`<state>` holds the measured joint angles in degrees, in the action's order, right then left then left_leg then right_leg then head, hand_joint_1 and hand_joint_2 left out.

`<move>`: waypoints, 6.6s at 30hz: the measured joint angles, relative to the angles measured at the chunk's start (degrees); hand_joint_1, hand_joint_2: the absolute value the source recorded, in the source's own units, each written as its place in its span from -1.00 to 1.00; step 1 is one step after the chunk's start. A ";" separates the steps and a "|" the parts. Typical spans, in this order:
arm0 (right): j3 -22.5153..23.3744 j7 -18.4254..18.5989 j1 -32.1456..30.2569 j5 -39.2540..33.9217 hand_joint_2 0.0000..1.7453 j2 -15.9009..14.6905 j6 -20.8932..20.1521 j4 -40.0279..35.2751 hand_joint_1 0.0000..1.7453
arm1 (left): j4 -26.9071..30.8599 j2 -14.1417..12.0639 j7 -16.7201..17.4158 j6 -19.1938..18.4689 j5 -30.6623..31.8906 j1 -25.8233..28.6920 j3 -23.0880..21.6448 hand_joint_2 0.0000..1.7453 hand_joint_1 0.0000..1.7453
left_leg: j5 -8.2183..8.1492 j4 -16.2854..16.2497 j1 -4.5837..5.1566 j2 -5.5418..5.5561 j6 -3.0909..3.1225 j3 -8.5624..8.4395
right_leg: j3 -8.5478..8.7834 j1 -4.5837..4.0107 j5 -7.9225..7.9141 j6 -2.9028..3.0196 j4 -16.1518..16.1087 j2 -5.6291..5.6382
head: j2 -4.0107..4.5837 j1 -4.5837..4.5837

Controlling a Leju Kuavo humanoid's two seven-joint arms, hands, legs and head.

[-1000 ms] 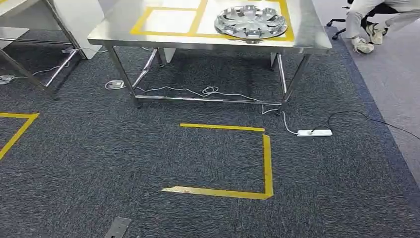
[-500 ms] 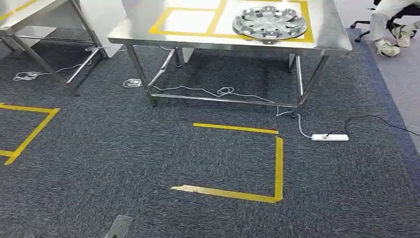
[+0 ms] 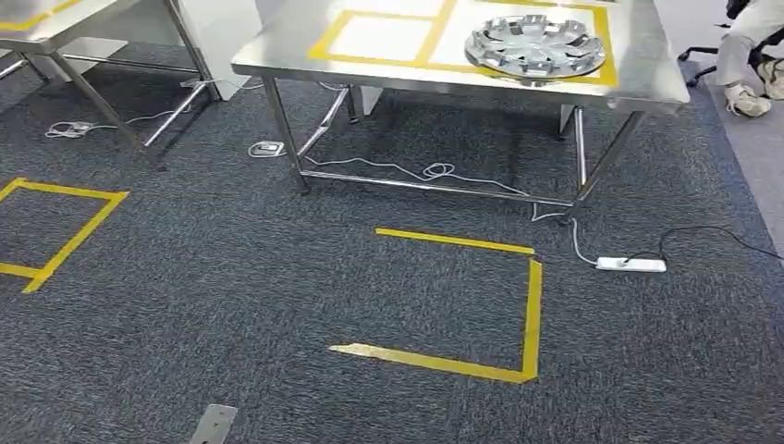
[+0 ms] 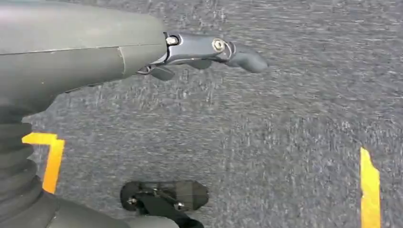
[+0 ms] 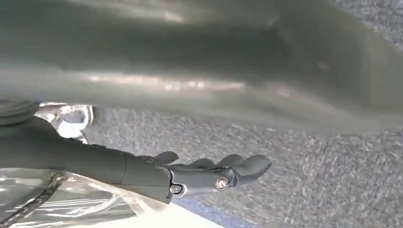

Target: Take the parts from the cabinet and place them on the table.

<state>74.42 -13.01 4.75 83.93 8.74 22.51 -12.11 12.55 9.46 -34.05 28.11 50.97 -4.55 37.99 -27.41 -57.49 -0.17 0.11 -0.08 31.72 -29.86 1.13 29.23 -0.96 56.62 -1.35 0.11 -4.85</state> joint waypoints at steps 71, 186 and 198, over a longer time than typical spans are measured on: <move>-3.00 -1.44 -0.71 1.20 1.00 -0.09 0.61 0.02 -1.00 | 0.00 0.57 -1.75 0.48 0.28 0.32 0.81 1.00 -1.00 | -0.70 -3.08 0.34 -0.02 0.65 2.33 | -2.45 0.34 0.64 -1.42 3.02 0.05 | 0.00 -0.06; -4.07 -0.90 -1.41 2.27 -1.00 -1.05 1.38 0.07 -1.00 | -0.44 1.70 -2.93 0.35 1.12 1.07 1.40 1.00 -1.00 | -0.10 -0.53 0.78 1.88 3.05 0.74 | -8.79 -0.35 9.67 -1.69 19.36 1.28 | 0.00 0.48; -4.46 -0.90 -1.07 2.51 -1.00 -0.94 1.36 0.09 -1.00 | -0.44 1.20 -2.62 0.33 1.51 0.84 1.42 1.00 -1.00 | -3.54 -6.83 0.75 1.89 -0.09 4.03 | -0.50 0.47 0.83 0.62 1.45 2.34 | 0.02 -0.48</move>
<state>69.96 -13.90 3.68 86.44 7.80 23.87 -12.02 12.11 10.67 -36.68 28.44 52.48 -3.71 39.41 -30.95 -64.32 0.58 2.00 -0.17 35.75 -30.36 1.61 30.06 -0.33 58.07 0.99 0.13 -5.33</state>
